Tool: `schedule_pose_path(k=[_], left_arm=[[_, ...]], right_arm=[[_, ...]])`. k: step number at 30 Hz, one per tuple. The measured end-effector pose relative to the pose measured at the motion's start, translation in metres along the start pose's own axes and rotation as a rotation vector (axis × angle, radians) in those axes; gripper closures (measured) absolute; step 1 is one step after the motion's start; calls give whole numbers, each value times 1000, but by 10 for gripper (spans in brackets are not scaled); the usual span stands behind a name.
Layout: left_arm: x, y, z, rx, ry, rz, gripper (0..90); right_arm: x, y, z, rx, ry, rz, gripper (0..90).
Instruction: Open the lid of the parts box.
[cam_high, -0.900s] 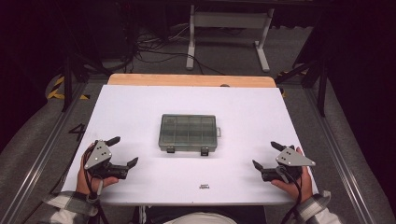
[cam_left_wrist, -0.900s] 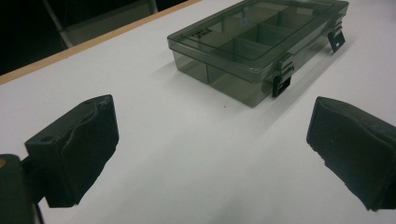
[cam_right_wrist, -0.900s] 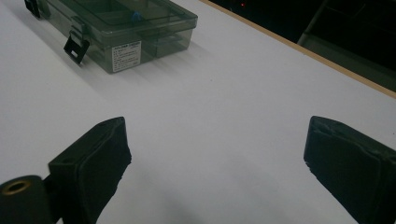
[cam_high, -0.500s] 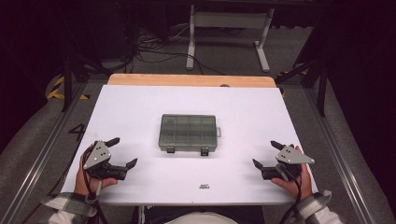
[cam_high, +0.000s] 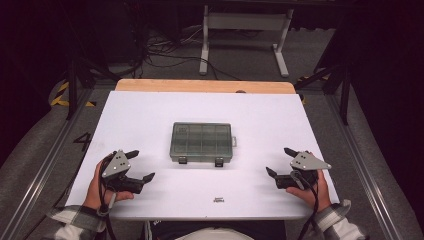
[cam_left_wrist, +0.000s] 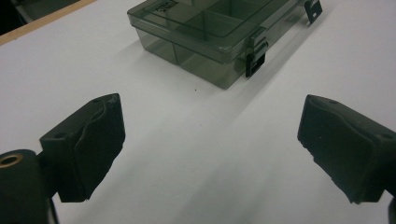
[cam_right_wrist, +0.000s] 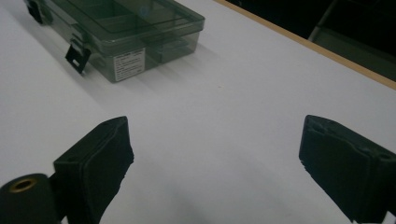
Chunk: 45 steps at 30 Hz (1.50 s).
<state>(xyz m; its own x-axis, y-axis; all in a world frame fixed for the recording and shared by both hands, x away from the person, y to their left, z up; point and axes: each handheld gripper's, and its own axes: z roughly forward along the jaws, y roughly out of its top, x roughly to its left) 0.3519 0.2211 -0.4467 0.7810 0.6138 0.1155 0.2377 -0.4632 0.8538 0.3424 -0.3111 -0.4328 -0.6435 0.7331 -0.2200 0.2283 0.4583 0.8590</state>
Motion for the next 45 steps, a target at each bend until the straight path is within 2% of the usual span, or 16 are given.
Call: schedule_pose_path(k=[3, 6, 7, 11, 13, 19, 22, 26, 30, 34, 38, 40, 41, 43, 45], left_arm=[[-3, 5, 3, 15, 37, 11, 153], [-5, 10, 12, 64, 47, 29, 165], [-4, 11, 14, 73, 49, 34, 199], [1, 17, 23, 84, 15, 25, 261], [2, 19, 27, 98, -9, 30, 324], [5, 26, 43, 138, -51, 22, 422], [5, 30, 50, 150, -65, 20, 500], [5, 33, 56, 162, -69, 16, 550], [4, 34, 60, 168, -74, 16, 618], [5, 34, 62, 161, -82, 5, 627], [3, 35, 63, 156, -88, 18, 658], [3, 36, 64, 148, -74, 15, 641], [3, 36, 64, 149, -71, 13, 598], [2, 37, 66, 149, -78, 15, 603], [1, 39, 68, 155, -62, 17, 605]], right_arm=[[3, 9, 0, -18, 74, -15, 152], [8, 19, 6, -3, 94, -24, 160], [11, 24, 11, 8, 96, -37, 173], [24, 37, 31, 41, 124, -70, 228], [30, 43, 41, 59, 145, -86, 249], [39, 52, 64, 104, 185, -98, 326], [40, 54, 74, 145, 204, -91, 428], [42, 54, 78, 162, 238, -86, 529], [44, 55, 82, 181, 253, -99, 646], [45, 56, 85, 189, 256, -116, 693], [45, 56, 87, 186, 267, -103, 722], [45, 57, 87, 191, 265, -106, 737], [45, 57, 88, 193, 261, -107, 740], [45, 58, 88, 194, 258, -108, 761], [45, 58, 88, 194, 272, -97, 767]])
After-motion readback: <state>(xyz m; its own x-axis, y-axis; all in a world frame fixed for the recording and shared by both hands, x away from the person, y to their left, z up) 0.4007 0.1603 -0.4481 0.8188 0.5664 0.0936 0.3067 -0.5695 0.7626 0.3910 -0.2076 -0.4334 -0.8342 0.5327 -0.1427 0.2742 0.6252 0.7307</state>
